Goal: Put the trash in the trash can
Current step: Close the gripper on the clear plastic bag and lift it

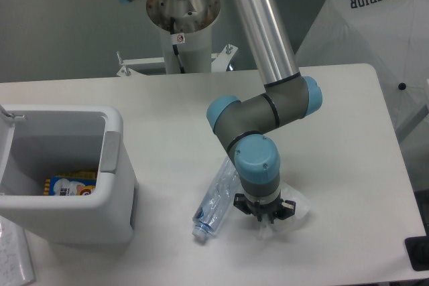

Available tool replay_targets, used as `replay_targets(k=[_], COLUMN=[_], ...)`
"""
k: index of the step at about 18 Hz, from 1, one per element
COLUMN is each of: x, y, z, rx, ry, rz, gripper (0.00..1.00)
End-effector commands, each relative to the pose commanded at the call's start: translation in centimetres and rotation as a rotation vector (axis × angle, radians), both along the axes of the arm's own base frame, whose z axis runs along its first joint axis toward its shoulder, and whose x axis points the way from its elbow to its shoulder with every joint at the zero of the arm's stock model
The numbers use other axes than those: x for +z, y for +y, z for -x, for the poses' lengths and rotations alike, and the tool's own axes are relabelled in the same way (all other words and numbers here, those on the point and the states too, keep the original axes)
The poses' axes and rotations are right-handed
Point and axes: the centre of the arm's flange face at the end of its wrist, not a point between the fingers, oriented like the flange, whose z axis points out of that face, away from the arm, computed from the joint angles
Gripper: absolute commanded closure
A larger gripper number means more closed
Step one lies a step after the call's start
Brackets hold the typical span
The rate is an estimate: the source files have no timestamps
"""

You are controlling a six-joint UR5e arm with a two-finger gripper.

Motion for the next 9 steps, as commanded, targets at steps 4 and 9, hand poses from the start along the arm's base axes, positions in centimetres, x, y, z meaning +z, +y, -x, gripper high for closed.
replay_targets(k=[4, 9], x=[2.0, 7.8], y=[0.6, 1.1], z=[1.0, 2.4], rx=[0.035, 0.075], ry=[0.029, 0.08], rz=[-0.037, -0.143], gripper=[1.0, 1.0])
